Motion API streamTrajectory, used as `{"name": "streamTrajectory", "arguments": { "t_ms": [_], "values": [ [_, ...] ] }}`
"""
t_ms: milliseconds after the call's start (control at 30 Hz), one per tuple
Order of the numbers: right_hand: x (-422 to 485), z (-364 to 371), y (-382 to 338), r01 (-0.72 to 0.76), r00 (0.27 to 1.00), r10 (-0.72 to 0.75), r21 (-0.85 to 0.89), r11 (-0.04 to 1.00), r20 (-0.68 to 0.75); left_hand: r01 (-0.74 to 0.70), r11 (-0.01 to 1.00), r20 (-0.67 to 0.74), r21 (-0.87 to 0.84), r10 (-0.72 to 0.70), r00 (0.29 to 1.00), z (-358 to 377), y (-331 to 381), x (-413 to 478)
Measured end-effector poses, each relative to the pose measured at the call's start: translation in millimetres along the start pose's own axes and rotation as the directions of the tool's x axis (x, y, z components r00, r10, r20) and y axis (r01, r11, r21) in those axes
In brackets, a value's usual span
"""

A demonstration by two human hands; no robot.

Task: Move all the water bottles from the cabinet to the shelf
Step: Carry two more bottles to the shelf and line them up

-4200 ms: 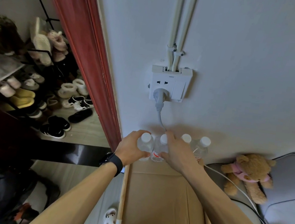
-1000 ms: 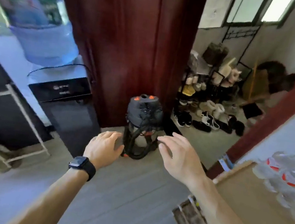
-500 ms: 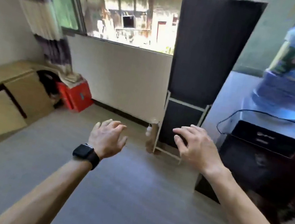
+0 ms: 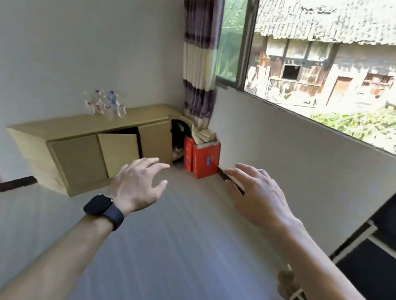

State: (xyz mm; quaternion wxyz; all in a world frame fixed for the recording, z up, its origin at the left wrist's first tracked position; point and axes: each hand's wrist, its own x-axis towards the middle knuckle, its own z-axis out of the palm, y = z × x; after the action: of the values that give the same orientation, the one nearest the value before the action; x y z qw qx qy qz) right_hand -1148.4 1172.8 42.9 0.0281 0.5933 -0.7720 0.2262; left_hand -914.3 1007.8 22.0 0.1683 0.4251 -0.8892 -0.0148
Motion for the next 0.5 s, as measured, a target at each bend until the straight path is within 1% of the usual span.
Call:
{"name": "streamTrajectory", "arguments": {
  "t_ms": [100,167,300,367,500],
  "values": [
    [72.2,18.7,-6.9,0.098,0.995,-0.099,0.047,0.994,0.005,0.085,0.996,-0.024,0.019,-0.084,0.996,-5.2,-30.5,40.5],
    [120.5,32.1,-12.4,0.167,0.986,-0.167,0.044,0.985,-0.010,0.129,0.990,-0.049,0.056,-0.126,0.991,-7.5,-51.3,66.1],
    [212.0,59.3,-32.4,0.279,0.960,-0.280,0.068,0.958,0.010,0.249,0.967,-0.091,0.062,-0.243,0.966,-11.5,-100.8,103.8],
    [253.2,75.8,-46.3,0.323,0.946,-0.324,0.075,0.943,0.000,0.296,0.950,-0.094,0.099,-0.288,0.953,-12.0,-129.7,118.9],
    [333.3,116.0,-81.9,0.392,0.920,-0.392,0.071,0.917,-0.010,0.379,0.918,-0.132,0.116,-0.364,0.922,-12.3,-203.6,156.1]
  ]
}}
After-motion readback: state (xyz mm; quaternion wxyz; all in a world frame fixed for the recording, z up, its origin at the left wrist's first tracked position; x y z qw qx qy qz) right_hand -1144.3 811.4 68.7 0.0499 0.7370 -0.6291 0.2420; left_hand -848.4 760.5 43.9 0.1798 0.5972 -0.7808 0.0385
